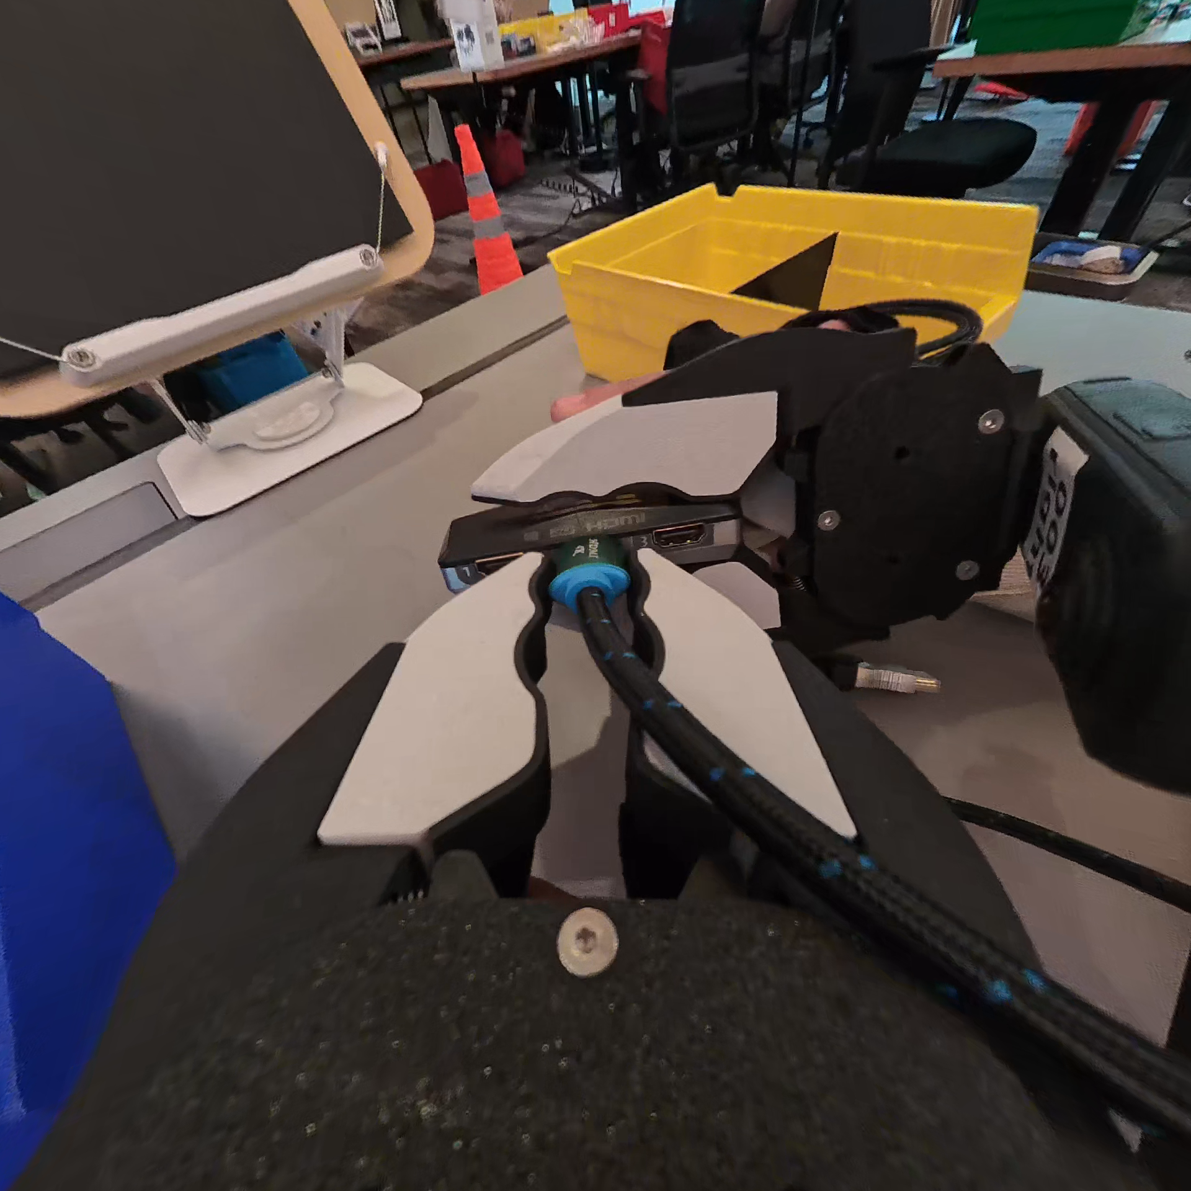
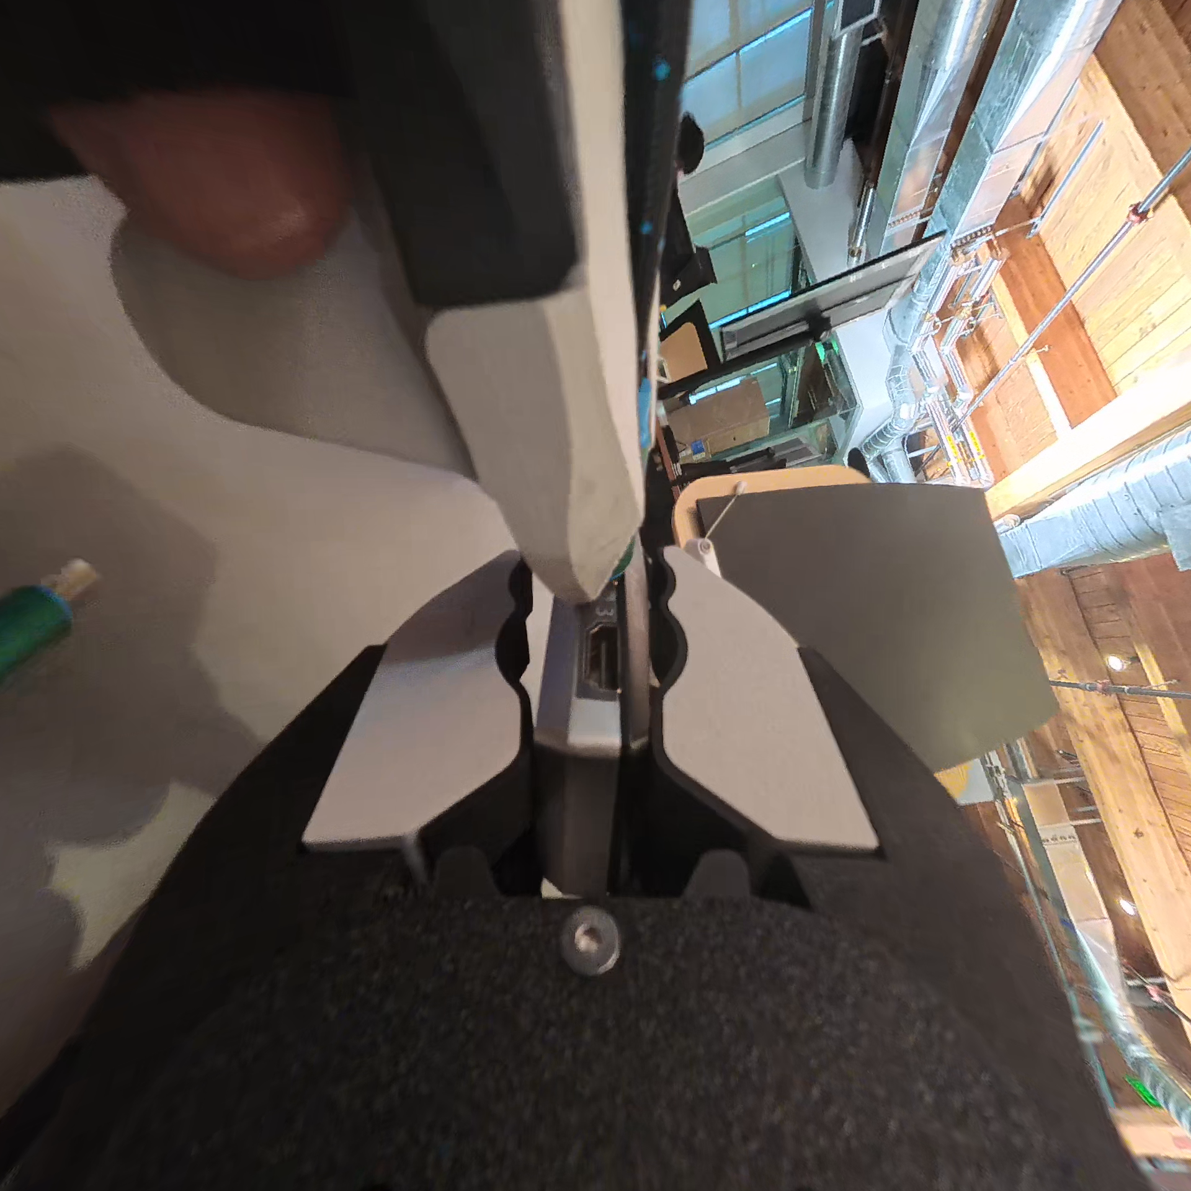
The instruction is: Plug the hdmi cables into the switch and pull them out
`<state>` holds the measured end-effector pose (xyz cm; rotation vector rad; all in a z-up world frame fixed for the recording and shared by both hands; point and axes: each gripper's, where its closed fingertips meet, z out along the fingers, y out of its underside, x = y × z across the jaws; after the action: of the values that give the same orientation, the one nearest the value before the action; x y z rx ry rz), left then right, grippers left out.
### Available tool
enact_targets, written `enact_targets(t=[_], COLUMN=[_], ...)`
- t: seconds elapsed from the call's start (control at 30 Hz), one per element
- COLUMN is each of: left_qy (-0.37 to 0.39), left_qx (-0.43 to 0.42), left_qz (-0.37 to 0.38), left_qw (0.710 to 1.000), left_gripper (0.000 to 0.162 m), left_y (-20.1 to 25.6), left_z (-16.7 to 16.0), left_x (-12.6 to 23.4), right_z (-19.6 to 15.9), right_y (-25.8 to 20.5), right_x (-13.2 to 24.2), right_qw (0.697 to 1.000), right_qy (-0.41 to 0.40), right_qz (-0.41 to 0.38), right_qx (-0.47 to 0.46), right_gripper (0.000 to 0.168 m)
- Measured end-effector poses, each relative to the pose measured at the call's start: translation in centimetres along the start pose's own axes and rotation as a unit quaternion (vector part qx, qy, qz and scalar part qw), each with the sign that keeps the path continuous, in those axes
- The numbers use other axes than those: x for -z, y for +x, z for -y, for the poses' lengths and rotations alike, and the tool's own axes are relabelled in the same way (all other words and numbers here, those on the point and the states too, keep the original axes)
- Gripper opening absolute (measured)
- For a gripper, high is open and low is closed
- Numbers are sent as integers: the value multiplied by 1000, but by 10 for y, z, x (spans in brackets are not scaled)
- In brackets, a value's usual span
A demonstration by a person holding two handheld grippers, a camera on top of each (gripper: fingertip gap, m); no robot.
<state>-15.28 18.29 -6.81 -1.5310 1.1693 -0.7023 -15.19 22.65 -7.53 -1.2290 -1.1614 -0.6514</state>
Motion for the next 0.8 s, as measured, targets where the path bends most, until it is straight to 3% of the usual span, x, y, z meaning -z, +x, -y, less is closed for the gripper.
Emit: enact_targets(t=[0.13, 0.43, 0.53, 0.67, 0.8], left_qy=[-19, -17, -12, -8, -16], left_qx=[-30, -19, 9, 0, -9], left_qz=[22, 5, -46, -81, -71], left_qw=[999, 1000, 999, 997, 997], left_gripper=[21, 21, 21, 20, 20], left_y=[-1, 1, 10, 19, 16], left_z=[-7, -16, -18, -15, -16], left_x=[-4, -3, -2, -1, -1], right_z=[-16, -19, -2, 7, 6], right_y=[-6, -17, -25, -32, -28], right_x=[-4, -6, 6, 22, 30], right_qw=[999, 998, 995, 986, 988], right_qy=[-39, -38, 34, 63, 67], right_qz=[12, 42, 94, 152, 133], right_qx=[-2, -2, -16, -36, -30], right_gripper=[36, 36, 36, 37, 36])
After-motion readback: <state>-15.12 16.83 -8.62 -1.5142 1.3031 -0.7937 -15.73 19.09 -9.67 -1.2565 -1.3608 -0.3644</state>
